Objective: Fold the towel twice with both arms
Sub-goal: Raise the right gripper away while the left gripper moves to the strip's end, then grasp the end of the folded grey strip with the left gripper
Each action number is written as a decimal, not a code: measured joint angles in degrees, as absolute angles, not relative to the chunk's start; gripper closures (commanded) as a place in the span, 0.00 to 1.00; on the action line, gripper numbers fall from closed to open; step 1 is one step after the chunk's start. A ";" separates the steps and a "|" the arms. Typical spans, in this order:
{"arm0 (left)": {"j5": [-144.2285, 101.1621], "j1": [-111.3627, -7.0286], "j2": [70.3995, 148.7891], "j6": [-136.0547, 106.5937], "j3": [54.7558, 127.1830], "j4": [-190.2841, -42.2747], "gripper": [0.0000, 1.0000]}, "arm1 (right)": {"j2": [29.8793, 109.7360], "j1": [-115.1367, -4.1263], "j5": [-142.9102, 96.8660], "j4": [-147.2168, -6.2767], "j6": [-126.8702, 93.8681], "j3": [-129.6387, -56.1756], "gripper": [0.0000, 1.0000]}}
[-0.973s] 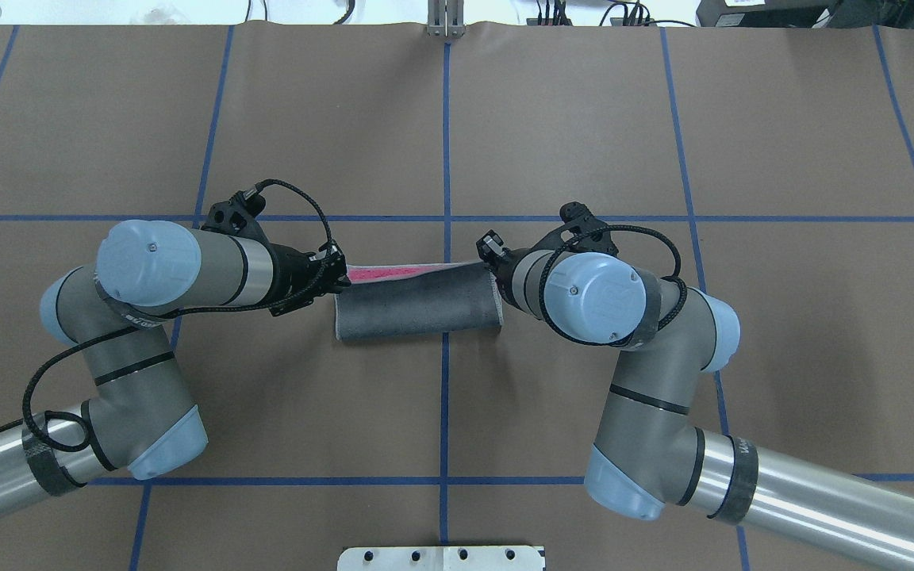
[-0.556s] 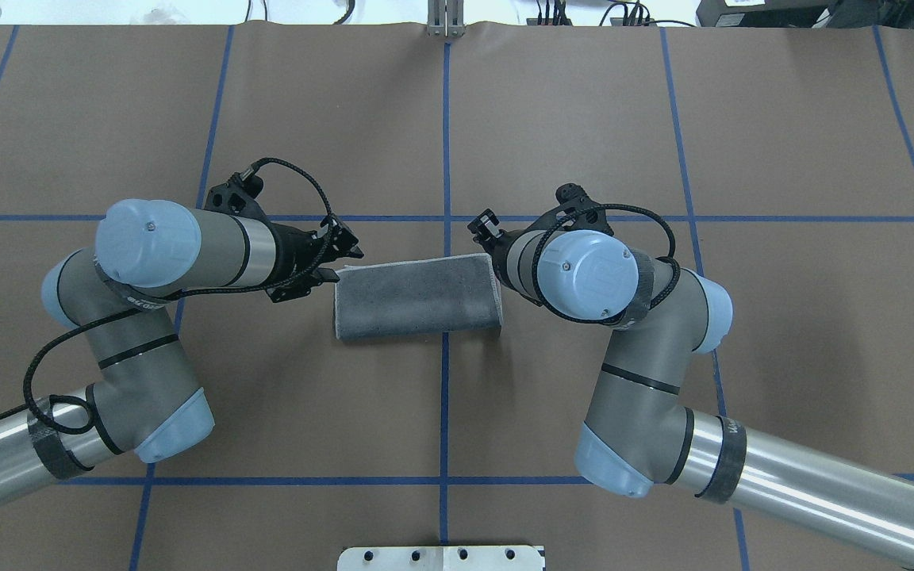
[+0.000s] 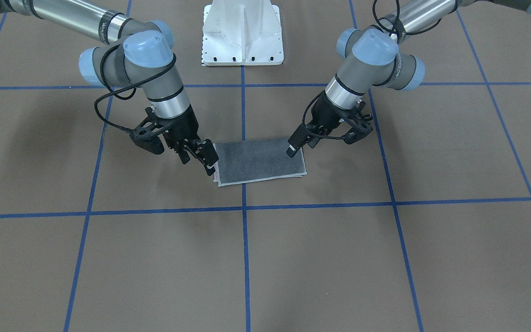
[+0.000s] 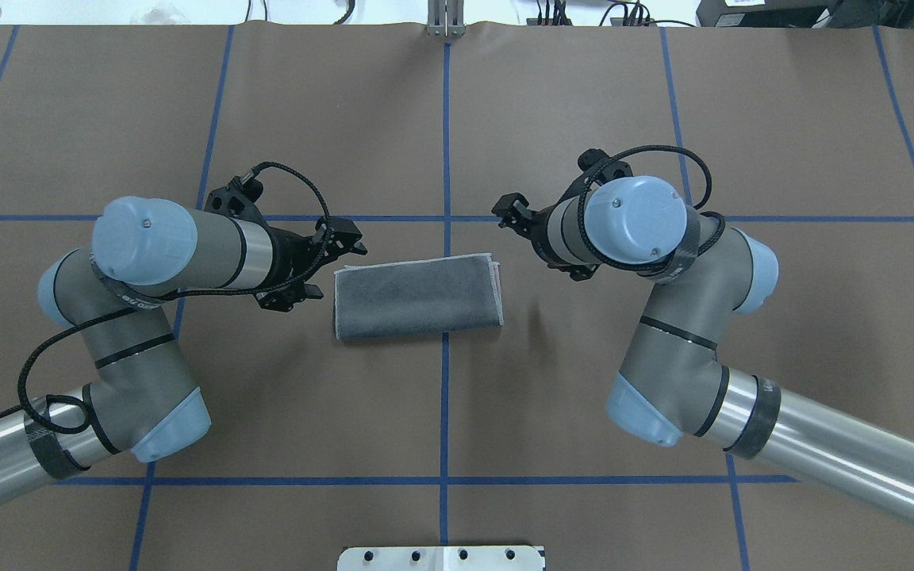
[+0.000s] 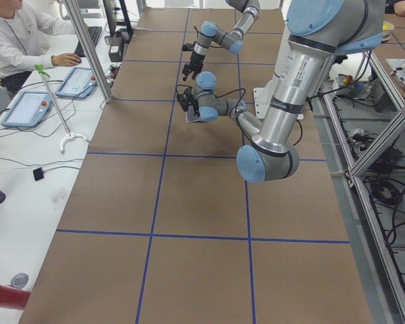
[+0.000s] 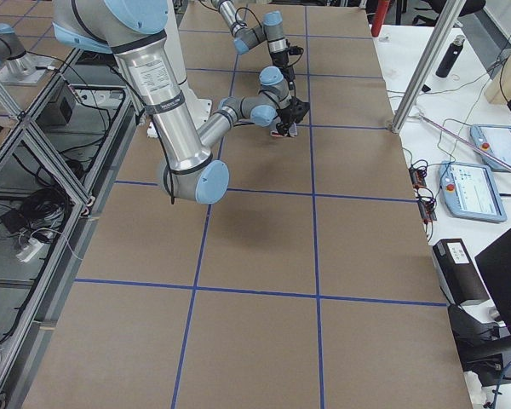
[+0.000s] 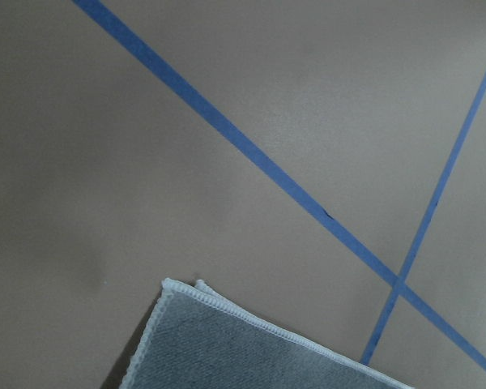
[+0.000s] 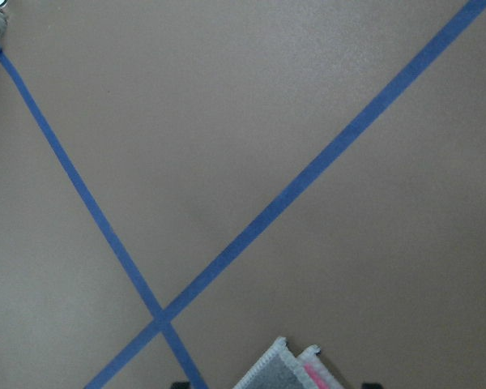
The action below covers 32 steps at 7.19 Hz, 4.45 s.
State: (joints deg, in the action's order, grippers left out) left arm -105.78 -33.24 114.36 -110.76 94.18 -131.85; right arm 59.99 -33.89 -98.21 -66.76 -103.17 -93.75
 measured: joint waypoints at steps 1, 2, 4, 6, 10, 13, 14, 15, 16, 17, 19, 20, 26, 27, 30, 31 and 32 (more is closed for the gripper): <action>-106.12 -32.90 113.58 -110.77 94.48 -131.90 0.01 | 61.07 -36.89 -102.51 -68.39 -95.37 -93.96 0.00; -105.42 -32.33 113.09 -110.78 94.65 -131.91 0.01 | 61.62 -40.27 -106.67 -71.10 -86.46 -94.20 0.00; -100.95 -29.56 112.70 -110.80 94.73 -131.93 0.11 | 63.22 -48.13 -114.58 -76.06 -67.72 -94.48 0.00; -97.79 -27.19 112.58 -110.89 94.74 -131.92 0.15 | 66.41 -57.67 -122.56 -79.90 -47.03 -94.35 0.00; -94.42 -23.88 112.33 -110.96 94.58 -131.85 0.38 | 69.57 -66.65 -126.90 -85.75 -26.90 -94.34 0.00; -94.36 -23.78 112.24 -111.66 94.87 -131.91 0.38 | 70.00 -67.15 -128.07 -85.81 -26.05 -94.54 0.00; -94.40 -23.80 112.18 -112.80 94.90 -131.92 0.38 | 70.03 -67.19 -128.12 -85.79 -26.03 -94.59 0.00; -94.45 -23.81 112.12 -115.21 94.92 -131.92 0.38 | 70.07 -67.21 -128.14 -85.79 -26.02 -94.65 0.00; -94.47 -23.81 111.93 -118.28 94.95 -131.92 0.38 | 70.10 -67.26 -128.14 -85.78 -26.02 -94.72 0.00; -94.46 -23.92 111.38 -121.89 95.23 -131.92 0.38 | 70.15 -67.29 -128.14 -85.78 -26.02 -94.78 0.00; -94.27 -24.36 109.47 -127.31 96.89 -131.92 0.43 | 70.16 -67.32 -128.14 -85.78 -26.01 -94.83 0.00; -94.15 -24.44 108.83 -128.66 97.53 -131.92 0.44 | 70.15 -67.32 -128.15 -85.78 -26.02 -94.83 0.00; -93.43 -23.92 109.43 -130.60 97.20 -131.92 0.45 | 70.21 -67.57 -128.09 -85.78 -26.02 -94.91 0.00; -93.43 -23.91 109.50 -130.60 97.07 -131.93 0.46 | 70.22 -67.58 -128.12 -85.78 -26.01 -94.94 0.00; -93.41 -23.91 110.31 -130.55 95.92 -131.87 0.50 | 70.39 -67.59 -128.11 -85.78 -26.01 -95.18 0.00; -93.42 -23.91 110.54 -130.53 95.68 -131.87 0.56 | 70.56 -67.59 -128.12 -85.78 -26.02 -95.23 0.00; -93.42 -23.91 110.67 -130.50 95.59 -131.89 0.69 | 70.68 -67.59 -128.14 -85.76 -26.02 -95.28 0.00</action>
